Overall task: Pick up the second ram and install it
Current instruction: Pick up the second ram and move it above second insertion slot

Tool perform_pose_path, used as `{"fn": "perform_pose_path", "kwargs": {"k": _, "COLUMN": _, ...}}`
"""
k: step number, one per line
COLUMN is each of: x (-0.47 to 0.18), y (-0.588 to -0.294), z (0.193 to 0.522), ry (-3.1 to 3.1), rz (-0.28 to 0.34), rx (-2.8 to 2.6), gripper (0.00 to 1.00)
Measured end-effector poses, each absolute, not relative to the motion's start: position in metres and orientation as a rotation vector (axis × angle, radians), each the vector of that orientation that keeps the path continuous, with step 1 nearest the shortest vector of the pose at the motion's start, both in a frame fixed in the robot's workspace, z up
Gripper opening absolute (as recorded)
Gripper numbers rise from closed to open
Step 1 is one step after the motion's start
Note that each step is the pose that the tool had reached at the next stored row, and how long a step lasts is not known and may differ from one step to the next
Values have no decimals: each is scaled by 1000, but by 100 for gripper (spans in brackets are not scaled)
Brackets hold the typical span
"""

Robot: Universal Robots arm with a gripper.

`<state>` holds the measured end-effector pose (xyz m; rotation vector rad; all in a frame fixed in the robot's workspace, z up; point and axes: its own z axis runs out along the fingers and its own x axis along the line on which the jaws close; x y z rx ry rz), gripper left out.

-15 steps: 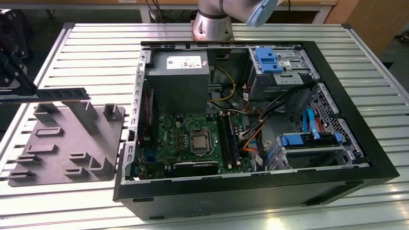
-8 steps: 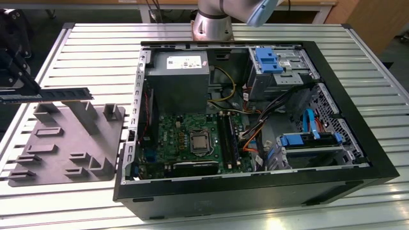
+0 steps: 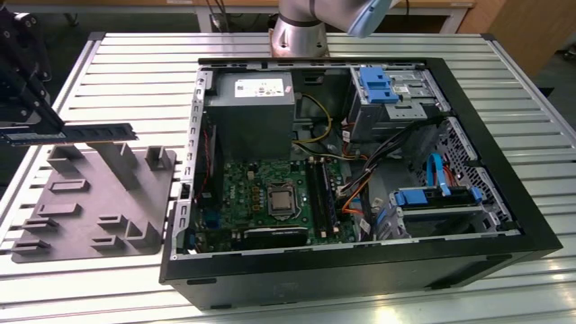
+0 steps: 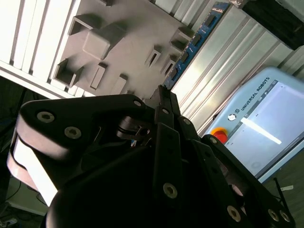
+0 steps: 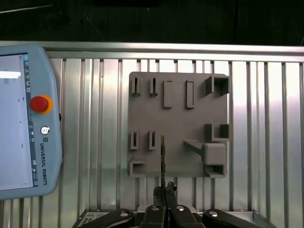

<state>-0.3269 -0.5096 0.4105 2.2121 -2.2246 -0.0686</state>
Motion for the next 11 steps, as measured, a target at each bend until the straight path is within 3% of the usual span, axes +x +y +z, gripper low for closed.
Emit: {"fn": "perform_pose_path", "kwargs": {"k": 11, "x": -313, "y": -510, "z": 411, "ry": -2225, "rz": -69, "rx": 2212, "gripper": 11}}
